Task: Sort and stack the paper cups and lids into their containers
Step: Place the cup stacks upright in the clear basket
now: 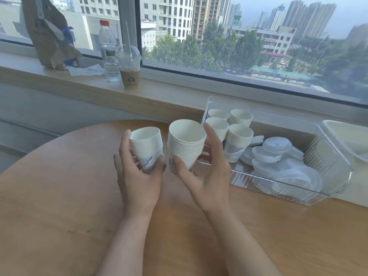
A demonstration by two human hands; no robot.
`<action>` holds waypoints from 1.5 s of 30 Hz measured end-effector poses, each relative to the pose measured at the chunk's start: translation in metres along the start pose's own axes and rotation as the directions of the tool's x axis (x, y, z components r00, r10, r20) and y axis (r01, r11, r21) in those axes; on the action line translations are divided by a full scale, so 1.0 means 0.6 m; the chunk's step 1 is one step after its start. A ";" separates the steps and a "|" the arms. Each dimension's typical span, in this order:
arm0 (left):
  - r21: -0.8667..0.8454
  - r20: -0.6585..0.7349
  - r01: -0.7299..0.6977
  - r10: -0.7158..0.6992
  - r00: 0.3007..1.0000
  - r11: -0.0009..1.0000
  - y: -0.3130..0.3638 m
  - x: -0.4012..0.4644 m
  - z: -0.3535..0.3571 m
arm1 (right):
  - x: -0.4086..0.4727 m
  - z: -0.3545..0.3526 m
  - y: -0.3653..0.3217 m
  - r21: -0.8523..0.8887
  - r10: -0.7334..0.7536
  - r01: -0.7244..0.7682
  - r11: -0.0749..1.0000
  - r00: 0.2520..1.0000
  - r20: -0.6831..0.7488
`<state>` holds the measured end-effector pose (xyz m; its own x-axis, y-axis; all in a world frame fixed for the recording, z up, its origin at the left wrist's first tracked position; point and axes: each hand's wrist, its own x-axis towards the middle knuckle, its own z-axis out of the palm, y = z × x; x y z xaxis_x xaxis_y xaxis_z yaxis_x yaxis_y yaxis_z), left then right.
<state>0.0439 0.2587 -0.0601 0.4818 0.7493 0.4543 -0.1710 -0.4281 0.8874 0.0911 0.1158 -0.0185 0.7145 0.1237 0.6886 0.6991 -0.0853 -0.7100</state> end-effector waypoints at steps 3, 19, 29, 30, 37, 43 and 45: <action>-0.013 0.044 -0.055 0.056 0.997 0.998 0.016 -0.014 0.013 | 0.023 -0.029 -0.004 0.013 -0.030 0.031 0.999 0.995 -0.094; -0.006 0.258 -0.223 0.217 0.941 0.975 0.036 -0.076 0.062 | 0.065 -0.113 0.074 -0.201 0.147 -0.158 0.967 0.987 -0.069; 0.010 0.263 -0.268 0.256 0.930 0.963 0.031 -0.077 0.065 | 0.067 -0.113 0.083 -0.363 0.207 -0.182 0.914 0.978 0.032; 0.016 0.261 -0.270 0.257 0.931 0.963 0.031 -0.076 0.065 | 0.067 -0.111 0.084 -0.395 0.210 -0.173 0.902 0.976 0.051; 0.032 0.245 -0.261 0.245 0.938 0.965 0.033 -0.073 0.064 | 0.062 -0.102 0.091 -0.541 0.214 -0.132 0.831 0.973 0.091; 0.036 0.248 -0.256 0.239 0.939 0.966 0.034 -0.074 0.063 | 0.063 -0.104 0.087 -0.551 0.247 -0.140 0.823 0.961 0.124; 0.033 0.253 -0.251 0.235 0.938 0.967 0.034 -0.073 0.062 | 0.064 -0.106 0.082 -0.547 0.264 -0.148 0.824 0.954 0.140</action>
<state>0.0513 0.1981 -0.0647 0.6296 0.4744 0.6152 -0.2580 -0.6193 0.7416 0.1549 0.0533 -0.0175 0.8622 0.2336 0.4495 0.4864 -0.6297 -0.6057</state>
